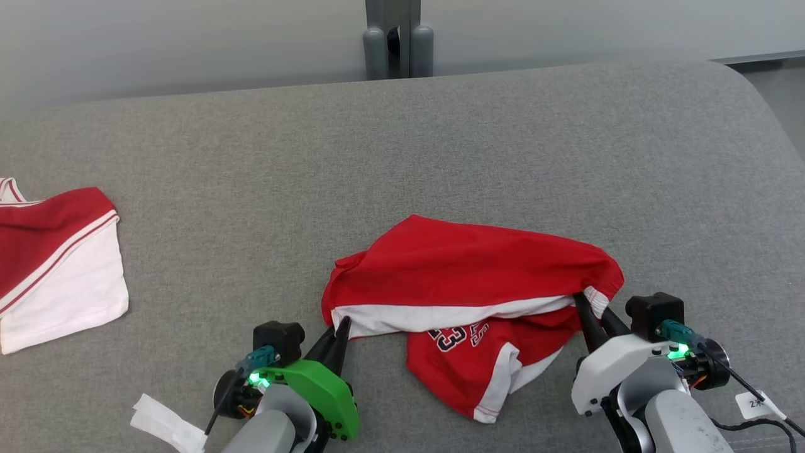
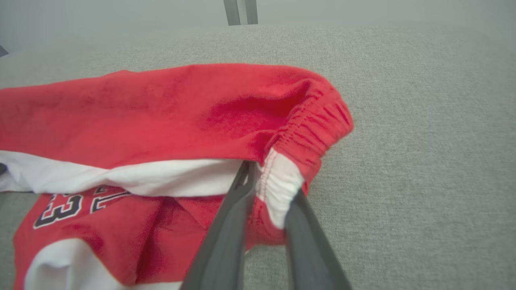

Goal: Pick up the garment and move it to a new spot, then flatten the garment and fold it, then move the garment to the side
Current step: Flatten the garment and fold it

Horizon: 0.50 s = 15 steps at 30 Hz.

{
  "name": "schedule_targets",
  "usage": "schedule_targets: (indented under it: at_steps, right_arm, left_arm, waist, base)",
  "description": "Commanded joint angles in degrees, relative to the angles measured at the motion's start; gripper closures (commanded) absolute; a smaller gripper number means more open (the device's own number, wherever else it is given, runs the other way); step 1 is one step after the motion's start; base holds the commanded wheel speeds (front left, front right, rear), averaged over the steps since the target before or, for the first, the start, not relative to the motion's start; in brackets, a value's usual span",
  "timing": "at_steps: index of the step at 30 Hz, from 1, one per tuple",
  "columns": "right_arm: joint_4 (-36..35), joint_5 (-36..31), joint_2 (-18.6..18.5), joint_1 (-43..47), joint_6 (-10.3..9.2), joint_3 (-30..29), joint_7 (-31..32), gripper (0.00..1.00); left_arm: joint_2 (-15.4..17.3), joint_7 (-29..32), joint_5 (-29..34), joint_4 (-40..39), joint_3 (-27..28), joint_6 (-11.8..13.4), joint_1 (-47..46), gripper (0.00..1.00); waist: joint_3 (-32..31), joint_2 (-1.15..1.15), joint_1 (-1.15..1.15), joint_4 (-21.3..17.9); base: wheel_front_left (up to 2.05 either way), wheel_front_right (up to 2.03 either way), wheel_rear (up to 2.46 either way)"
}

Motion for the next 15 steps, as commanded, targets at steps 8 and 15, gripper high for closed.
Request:
schedule_targets:
  at_steps: [8, 15]
  right_arm:
    - [-7.26, 4.85, -0.09, 0.86, -0.04, 1.40, 1.38, 1.00]
    - [-17.38, 8.82, -1.88, 2.35, -0.04, 0.39, 5.70, 1.00]
  left_arm:
    - [0.61, -0.73, -3.66, -7.87, 2.53, -0.75, 0.46, 1.00]
    - [5.07, -0.60, -5.14, -21.38, 4.43, -0.89, 2.71, 1.00]
  waist:
    - [-2.75, 0.00, 0.00, 0.30]
    - [-6.95, 0.00, 0.00, 0.86]
  base:
    - [0.00, 0.00, 0.00]
    - [0.00, 0.00, 0.00]
